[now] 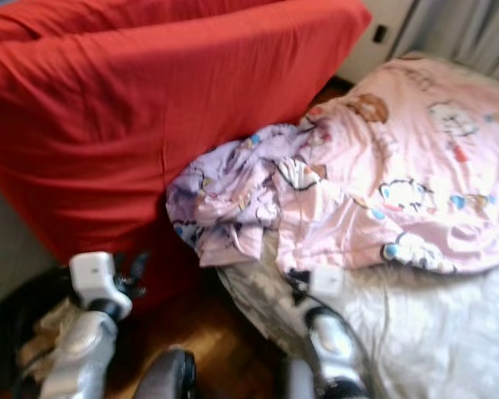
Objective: Clean up the room
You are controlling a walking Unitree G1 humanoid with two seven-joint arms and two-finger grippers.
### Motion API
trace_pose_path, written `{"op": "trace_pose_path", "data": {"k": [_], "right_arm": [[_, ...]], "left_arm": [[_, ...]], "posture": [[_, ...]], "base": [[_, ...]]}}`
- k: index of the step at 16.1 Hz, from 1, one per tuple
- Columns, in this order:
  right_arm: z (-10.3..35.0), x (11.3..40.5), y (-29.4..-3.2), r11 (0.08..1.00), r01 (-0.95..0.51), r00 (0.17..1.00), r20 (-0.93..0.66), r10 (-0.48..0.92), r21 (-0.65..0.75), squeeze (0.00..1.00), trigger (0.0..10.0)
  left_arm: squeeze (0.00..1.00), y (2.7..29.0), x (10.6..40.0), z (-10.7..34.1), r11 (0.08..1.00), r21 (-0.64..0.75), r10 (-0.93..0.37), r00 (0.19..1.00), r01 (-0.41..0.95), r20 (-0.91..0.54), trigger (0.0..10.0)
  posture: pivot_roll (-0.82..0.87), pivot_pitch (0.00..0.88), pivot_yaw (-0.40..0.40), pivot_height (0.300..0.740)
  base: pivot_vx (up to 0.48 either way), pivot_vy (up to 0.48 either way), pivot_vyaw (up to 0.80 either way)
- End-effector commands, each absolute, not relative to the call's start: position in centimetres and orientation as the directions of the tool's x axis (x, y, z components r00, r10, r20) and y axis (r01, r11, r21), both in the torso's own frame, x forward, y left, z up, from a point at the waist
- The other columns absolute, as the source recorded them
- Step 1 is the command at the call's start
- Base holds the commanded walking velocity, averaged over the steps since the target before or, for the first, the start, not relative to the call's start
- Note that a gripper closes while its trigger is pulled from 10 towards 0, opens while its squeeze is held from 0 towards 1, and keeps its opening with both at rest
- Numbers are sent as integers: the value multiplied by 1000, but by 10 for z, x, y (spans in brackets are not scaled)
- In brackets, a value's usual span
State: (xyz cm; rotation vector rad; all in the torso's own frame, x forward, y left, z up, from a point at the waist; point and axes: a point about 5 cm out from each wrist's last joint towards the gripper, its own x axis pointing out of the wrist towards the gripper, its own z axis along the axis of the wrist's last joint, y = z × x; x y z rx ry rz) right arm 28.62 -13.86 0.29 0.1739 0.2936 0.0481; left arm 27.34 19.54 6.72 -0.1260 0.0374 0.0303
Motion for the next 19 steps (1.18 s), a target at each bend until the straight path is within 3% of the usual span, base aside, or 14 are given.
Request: {"op": "trace_pose_path", "data": {"k": [1, 3, 19], "right_arm": [[2, 285, -144, 986, -8, 956, -287, 57, 169, 0, 10000], [2, 285, -143, 985, -8, 956, -287, 58, 173, 0, 10000], [1, 285, -152, 985, 32, 955, -295, 20, 172, 0, 10000]], "left_arm": [[0, 194, 270, 61, 991, -127, 25, 997, -34, -69, 10000], [0, 194, 270, 61, 992, -125, 25, 997, -33, -68, 10000], [0, 190, 272, 66, 994, -106, -26, 998, 20, -58, 10000]], "posture": [[72, 158, 2, 641], [72, 154, 6, 641], [77, 159, 20, 641]], "base": [[0, 424, 0], [0, 480, 0], [0, 0, 0]]}}
